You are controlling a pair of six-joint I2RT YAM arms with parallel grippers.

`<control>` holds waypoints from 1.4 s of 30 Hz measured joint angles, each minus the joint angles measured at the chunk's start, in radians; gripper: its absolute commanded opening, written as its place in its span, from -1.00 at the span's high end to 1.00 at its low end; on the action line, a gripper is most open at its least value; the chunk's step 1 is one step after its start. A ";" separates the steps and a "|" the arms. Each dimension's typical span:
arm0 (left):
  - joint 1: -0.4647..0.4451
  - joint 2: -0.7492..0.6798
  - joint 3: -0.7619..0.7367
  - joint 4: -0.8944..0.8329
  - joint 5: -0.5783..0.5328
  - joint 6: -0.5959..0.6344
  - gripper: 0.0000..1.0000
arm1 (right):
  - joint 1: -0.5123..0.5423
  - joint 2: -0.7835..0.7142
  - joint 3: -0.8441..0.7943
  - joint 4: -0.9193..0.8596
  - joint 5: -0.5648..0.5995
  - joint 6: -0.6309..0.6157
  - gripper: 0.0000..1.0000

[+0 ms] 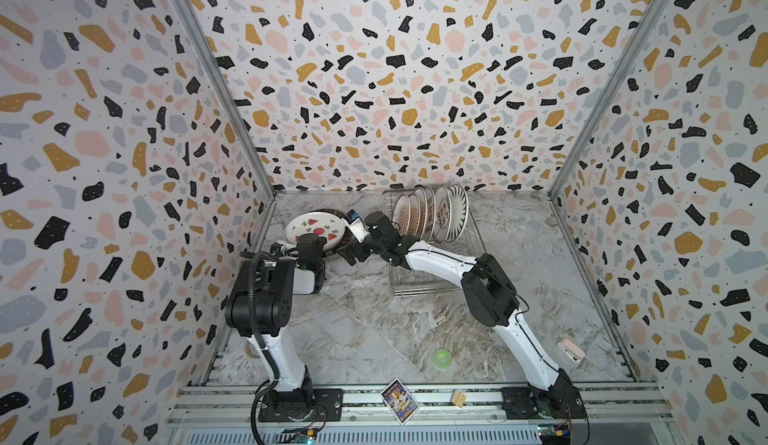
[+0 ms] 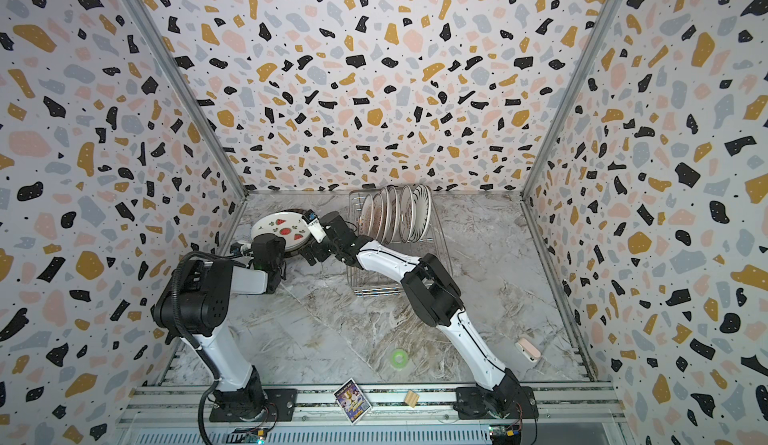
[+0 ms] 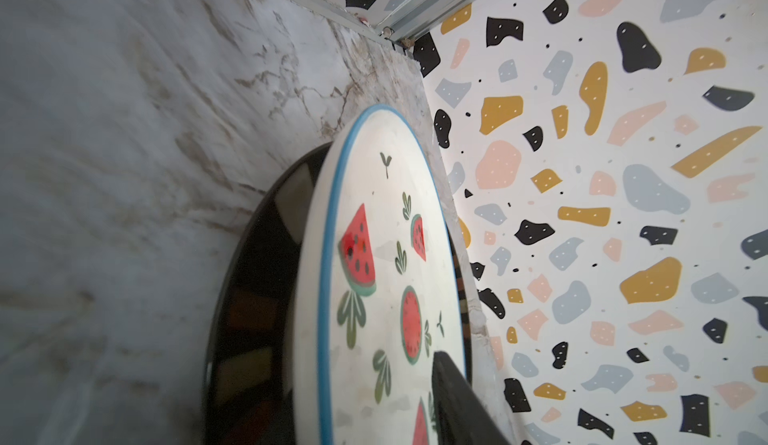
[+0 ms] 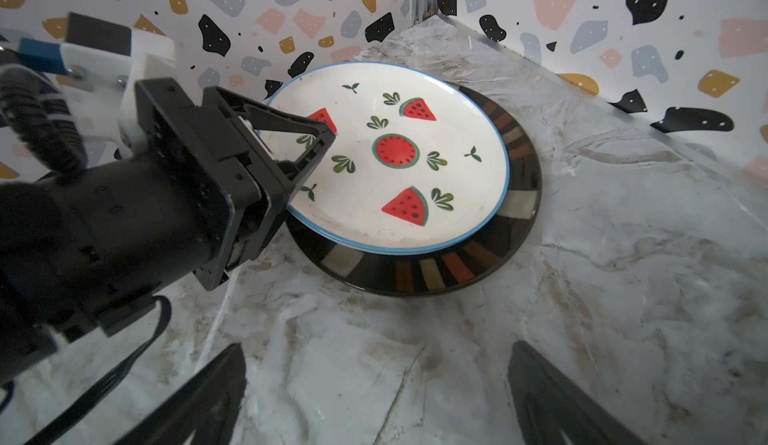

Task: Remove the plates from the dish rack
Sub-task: 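Open the left gripper to release the watermelon plate on the stack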

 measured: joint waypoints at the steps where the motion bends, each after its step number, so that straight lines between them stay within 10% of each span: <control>1: 0.000 0.000 -0.003 0.002 0.000 0.001 0.08 | 0.000 0.000 -0.005 0.000 0.001 0.000 -0.99; 37: 0.000 -0.062 -0.028 -0.029 -0.124 0.076 -0.35 | 0.023 -0.051 -0.053 0.011 0.063 -0.001 -1.00; 42: 0.000 -0.102 -0.062 -0.028 -0.128 0.079 -0.64 | 0.036 -0.069 -0.070 0.011 0.084 -0.013 -0.99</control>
